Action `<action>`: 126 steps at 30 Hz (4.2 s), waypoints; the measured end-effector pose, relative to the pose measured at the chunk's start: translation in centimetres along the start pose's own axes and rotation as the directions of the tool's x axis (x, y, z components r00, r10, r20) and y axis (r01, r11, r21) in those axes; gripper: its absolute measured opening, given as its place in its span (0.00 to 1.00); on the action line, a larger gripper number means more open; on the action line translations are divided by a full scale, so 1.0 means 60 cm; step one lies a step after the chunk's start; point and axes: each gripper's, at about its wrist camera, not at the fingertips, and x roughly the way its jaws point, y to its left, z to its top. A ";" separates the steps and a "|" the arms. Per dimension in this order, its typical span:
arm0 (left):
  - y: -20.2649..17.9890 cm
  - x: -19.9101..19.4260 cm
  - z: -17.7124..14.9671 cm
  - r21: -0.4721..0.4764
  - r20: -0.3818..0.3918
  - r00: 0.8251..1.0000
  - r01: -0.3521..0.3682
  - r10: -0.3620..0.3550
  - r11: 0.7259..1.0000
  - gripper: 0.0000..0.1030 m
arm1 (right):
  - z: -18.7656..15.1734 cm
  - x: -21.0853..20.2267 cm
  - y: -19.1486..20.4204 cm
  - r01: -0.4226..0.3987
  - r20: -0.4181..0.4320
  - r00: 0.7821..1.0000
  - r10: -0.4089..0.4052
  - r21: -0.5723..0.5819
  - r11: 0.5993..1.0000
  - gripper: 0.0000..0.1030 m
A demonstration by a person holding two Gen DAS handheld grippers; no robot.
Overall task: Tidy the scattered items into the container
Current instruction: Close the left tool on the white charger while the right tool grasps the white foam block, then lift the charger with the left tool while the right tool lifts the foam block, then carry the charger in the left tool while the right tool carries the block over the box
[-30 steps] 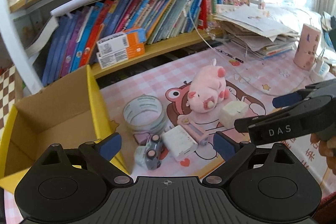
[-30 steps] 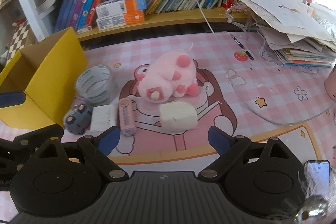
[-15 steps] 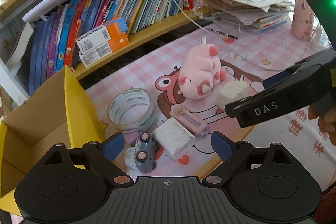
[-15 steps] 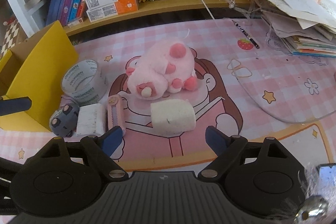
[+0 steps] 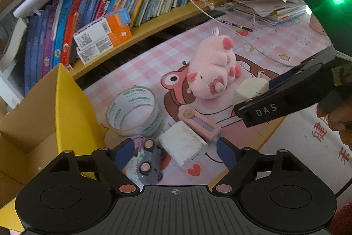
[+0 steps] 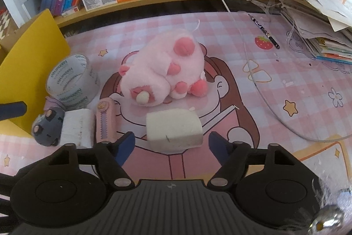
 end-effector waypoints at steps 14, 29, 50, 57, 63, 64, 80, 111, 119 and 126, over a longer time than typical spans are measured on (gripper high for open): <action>-0.012 0.047 0.001 -0.034 -0.074 0.995 0.064 -0.066 0.997 0.60 | -0.001 0.012 -0.007 -0.002 -0.012 1.000 0.003 0.006 1.000 0.52; 0.008 0.086 0.003 -0.174 -0.099 0.993 0.050 -0.068 0.983 0.50 | -0.002 0.013 -0.007 -0.002 -0.013 1.000 0.002 0.003 1.000 0.51; 0.001 0.085 -0.004 -0.134 -0.096 0.991 0.084 -0.097 0.987 0.49 | 0.000 0.018 -0.002 0.010 -0.014 1.000 -0.010 -0.014 1.000 0.49; 0.007 0.074 -0.006 -0.152 -0.085 0.988 0.118 -0.132 0.981 0.47 | -0.002 0.006 0.002 0.002 -0.003 1.000 -0.002 -0.020 1.000 0.45; 0.010 0.053 -0.007 -0.154 -0.054 0.988 0.135 -0.145 0.979 0.47 | -0.004 -0.008 0.007 -0.007 0.010 1.000 0.007 -0.022 1.000 0.44; 0.010 0.048 -0.007 -0.154 -0.048 0.988 0.135 -0.144 0.979 0.47 | -0.006 -0.012 0.009 -0.008 0.012 1.000 0.008 -0.022 1.000 0.44; 0.016 -0.043 -0.019 -0.146 0.055 0.991 0.127 -0.120 0.981 0.47 | -0.037 -0.082 0.031 -0.010 0.057 0.998 0.011 -0.017 1.000 0.43; 0.043 -0.174 -0.094 -0.083 0.178 0.969 0.188 -0.171 0.979 0.46 | -0.125 -0.200 0.111 0.068 0.135 0.988 -0.071 0.029 0.997 0.43; 0.073 -0.206 -0.120 -0.092 0.219 0.957 0.212 -0.187 0.973 0.46 | -0.140 -0.222 0.156 0.090 0.148 0.985 -0.092 0.018 0.996 0.43; 0.114 -0.233 -0.140 -0.140 0.267 0.948 0.214 -0.171 0.967 0.46 | -0.140 -0.234 0.201 0.099 0.159 0.983 -0.094 -0.023 0.995 0.43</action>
